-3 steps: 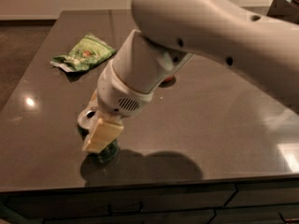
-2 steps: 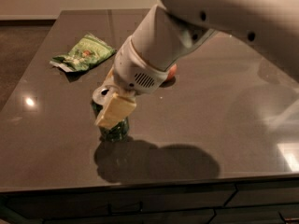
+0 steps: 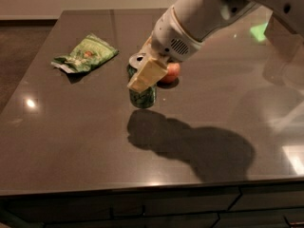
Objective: Move green can near apple
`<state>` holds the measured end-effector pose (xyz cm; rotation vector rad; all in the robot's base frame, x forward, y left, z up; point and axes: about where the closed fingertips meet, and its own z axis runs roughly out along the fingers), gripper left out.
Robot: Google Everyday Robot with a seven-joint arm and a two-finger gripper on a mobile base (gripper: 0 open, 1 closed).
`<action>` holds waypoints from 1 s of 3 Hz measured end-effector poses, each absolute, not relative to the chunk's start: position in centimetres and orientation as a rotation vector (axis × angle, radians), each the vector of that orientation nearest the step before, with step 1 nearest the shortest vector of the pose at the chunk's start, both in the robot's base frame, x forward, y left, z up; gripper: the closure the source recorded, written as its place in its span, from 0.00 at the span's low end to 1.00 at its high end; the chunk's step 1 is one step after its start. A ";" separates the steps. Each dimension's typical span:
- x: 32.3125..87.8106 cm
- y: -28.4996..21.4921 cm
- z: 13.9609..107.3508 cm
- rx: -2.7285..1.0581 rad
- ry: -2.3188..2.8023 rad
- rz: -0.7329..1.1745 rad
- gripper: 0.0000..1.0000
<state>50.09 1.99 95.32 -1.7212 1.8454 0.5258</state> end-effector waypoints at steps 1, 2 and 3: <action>52.4 0.1 94.7 -1.672 1.887 0.523 1.00; 54.1 -1.2 93.6 -1.641 1.924 0.537 1.00; 55.2 -2.1 92.2 -1.621 1.959 0.546 1.00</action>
Offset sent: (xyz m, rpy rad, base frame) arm 0.0626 -0.0499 -0.0331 0.0121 0.0742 -0.1165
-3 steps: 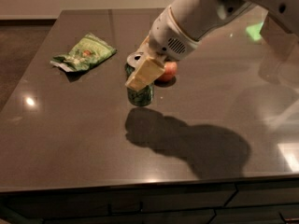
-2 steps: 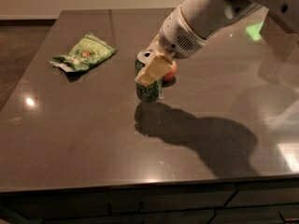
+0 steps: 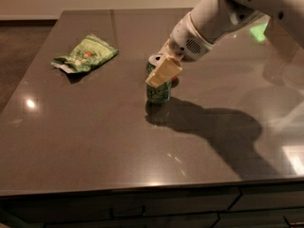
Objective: Move green can near apple
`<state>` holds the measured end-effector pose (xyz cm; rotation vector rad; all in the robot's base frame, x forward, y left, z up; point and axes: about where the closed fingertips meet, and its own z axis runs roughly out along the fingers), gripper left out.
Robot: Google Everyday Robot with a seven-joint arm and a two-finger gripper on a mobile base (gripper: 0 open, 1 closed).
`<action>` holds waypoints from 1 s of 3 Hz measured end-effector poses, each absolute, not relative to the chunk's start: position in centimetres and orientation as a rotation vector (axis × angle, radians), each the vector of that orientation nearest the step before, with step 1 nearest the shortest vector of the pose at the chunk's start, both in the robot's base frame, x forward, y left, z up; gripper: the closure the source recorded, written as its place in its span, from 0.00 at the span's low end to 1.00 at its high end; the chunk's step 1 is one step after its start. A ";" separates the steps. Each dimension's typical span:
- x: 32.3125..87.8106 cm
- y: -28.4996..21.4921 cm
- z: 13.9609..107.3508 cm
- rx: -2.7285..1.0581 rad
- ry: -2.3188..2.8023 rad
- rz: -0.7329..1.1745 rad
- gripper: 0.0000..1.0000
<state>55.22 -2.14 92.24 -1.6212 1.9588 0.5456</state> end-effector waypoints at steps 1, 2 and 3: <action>56.5 -4.1 91.1 -1.564 2.005 0.535 0.95; 57.0 -5.1 91.0 -1.536 2.019 0.521 0.71; 57.2 -5.9 90.6 -1.518 2.028 0.513 0.48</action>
Offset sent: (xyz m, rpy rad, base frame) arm 0.0235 -0.0454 -0.0117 0.0010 -0.0026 -0.1168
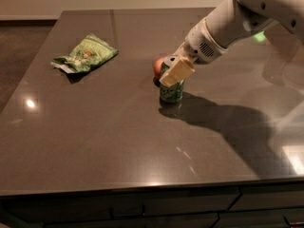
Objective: Move green can near apple
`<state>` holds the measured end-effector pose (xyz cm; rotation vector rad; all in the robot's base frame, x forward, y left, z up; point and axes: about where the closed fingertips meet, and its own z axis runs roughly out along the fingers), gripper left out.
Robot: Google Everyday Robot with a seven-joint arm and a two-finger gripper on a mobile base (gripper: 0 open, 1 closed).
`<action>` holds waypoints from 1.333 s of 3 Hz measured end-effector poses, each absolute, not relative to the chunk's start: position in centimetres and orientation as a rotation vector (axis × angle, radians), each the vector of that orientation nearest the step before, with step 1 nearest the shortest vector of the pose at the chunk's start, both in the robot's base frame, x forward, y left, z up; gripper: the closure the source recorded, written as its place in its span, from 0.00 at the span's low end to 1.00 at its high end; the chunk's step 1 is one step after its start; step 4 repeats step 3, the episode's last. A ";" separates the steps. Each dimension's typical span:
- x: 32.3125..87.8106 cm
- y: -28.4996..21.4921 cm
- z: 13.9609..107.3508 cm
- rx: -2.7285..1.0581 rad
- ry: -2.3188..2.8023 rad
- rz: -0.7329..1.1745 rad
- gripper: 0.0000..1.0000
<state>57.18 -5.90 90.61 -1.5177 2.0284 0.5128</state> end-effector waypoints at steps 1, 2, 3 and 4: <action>57.3 -6.4 90.3 -1.514 2.036 0.507 0.25; 57.3 -6.8 90.1 -1.516 2.042 0.494 0.00; 57.3 -6.8 90.1 -1.516 2.042 0.494 0.00; 57.3 -6.8 90.1 -1.516 2.042 0.494 0.00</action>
Offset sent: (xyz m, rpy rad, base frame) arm 0.0017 -0.0184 -0.0049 -0.0243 -0.0085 -0.0227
